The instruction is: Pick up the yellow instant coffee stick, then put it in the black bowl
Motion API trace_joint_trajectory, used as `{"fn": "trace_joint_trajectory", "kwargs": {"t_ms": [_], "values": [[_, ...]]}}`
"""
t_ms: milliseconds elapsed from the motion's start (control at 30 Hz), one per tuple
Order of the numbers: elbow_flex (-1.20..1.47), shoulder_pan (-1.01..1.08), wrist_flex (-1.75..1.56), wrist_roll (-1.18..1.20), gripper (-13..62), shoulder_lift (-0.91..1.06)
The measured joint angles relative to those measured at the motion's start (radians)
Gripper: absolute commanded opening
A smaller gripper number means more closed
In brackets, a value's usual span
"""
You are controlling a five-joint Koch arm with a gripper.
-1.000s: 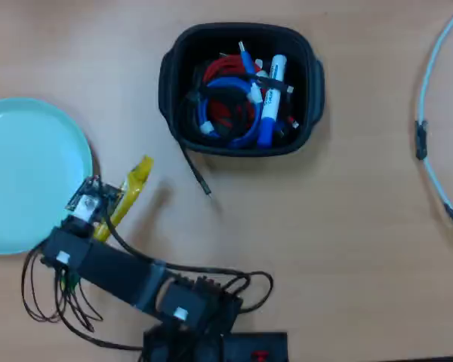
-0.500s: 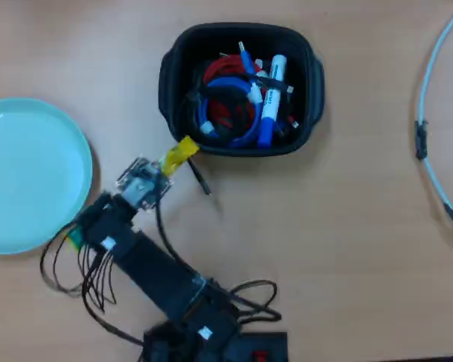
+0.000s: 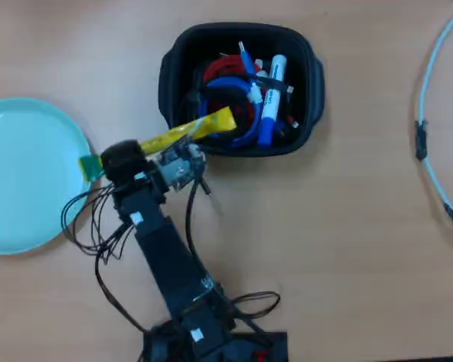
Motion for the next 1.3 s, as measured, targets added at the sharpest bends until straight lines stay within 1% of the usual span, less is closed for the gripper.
{"fn": "trace_joint_trajectory", "kwargs": {"t_ms": [200,333,500,767,933,1100,1167,1300], "values": [[0.006,0.072,-0.163,0.000,-6.2,0.000],[0.084,0.140,-0.259,0.000,-6.3,-0.003],[0.107,0.235,-0.330,0.000,-6.2,-0.049],[0.107,0.360,-0.342,0.000,-6.3,-0.143],[0.107,0.433,-0.368,0.000,-6.3,-0.236],[0.098,0.466,-0.380,-0.008,-6.3,-0.331],[0.043,0.476,-0.383,0.000,-6.3,-0.364],[0.023,0.492,-0.383,0.000,-5.9,-0.380]]}}
